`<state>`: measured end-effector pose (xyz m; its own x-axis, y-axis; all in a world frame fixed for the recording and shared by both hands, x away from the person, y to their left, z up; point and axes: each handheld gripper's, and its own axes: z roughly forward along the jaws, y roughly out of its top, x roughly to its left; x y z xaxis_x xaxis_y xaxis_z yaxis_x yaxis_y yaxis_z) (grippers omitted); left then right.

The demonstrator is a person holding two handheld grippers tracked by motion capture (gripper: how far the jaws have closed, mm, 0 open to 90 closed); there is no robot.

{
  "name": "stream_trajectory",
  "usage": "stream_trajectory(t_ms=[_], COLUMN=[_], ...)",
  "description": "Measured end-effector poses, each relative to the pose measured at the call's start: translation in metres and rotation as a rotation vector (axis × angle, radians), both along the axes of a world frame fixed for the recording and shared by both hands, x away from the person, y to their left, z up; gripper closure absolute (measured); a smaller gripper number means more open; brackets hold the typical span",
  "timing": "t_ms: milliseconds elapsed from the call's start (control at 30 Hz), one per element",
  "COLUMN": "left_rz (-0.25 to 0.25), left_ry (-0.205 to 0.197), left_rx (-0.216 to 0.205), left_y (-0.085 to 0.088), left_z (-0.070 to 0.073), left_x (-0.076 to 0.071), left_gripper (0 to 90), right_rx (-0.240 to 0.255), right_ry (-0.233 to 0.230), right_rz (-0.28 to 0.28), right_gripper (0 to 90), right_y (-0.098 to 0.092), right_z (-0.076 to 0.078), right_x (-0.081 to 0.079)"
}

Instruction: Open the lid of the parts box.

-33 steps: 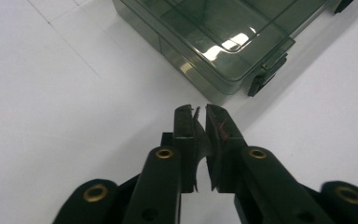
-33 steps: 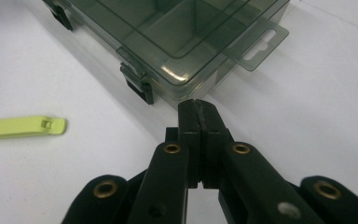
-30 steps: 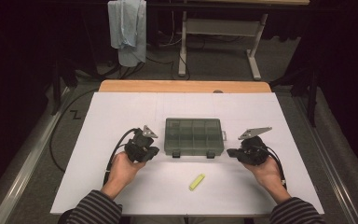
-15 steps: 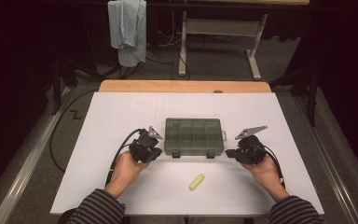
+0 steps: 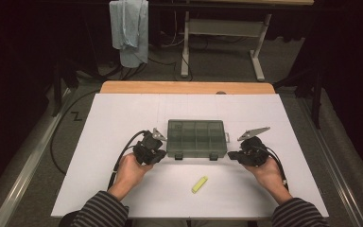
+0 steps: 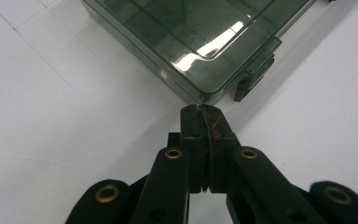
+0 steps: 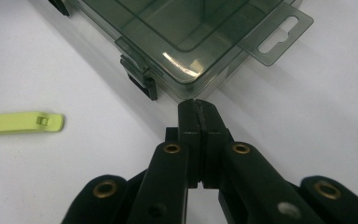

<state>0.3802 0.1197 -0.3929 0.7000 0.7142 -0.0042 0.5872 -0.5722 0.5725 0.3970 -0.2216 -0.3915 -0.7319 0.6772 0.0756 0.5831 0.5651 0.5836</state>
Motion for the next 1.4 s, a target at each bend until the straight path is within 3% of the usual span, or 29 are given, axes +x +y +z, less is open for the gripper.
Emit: stream_trajectory(t_ms=[367,700,900,933,1033,1300,1400], left_rz=[-0.002,0.001,0.029,0.038,0.047,0.073,0.076], left_ry=[-0.006,-0.057,-0.091,-0.099,-0.12,-0.197,-0.205], left_rx=[-0.009,-0.04,-0.024,-0.01,0.006,0.005,0.006], left_y=[0.0,0.001,-0.002,-0.003,-0.006,-0.015,-0.016], left_z=[-0.001,0.005,0.007,0.008,0.009,0.018,0.019], left_x=[0.0,-0.005,-0.005,-0.004,-0.004,-0.002,-0.002], left_gripper=[87.8,86.5,75.2,68.7,60.6,48.9,46.6], right_rx=[0.005,0.052,0.072,0.081,0.09,0.109,0.116], right_ry=[-0.004,-0.027,-0.056,-0.054,-0.067,-0.082,-0.084], right_rz=[0.008,-0.002,-0.001,-0.01,-0.011,-0.017,-0.02], right_gripper=[90.0,89.7,88.6,87.8,87.3,86.9,86.0], right_y=[0.003,0.001,0.0,-0.001,-0.001,-0.002,-0.002], right_z=[-0.002,0.002,0.007,0.009,0.011,0.018,0.019], right_x=[0.001,-0.002,-0.004,-0.004,-0.004,-0.004,-0.003])
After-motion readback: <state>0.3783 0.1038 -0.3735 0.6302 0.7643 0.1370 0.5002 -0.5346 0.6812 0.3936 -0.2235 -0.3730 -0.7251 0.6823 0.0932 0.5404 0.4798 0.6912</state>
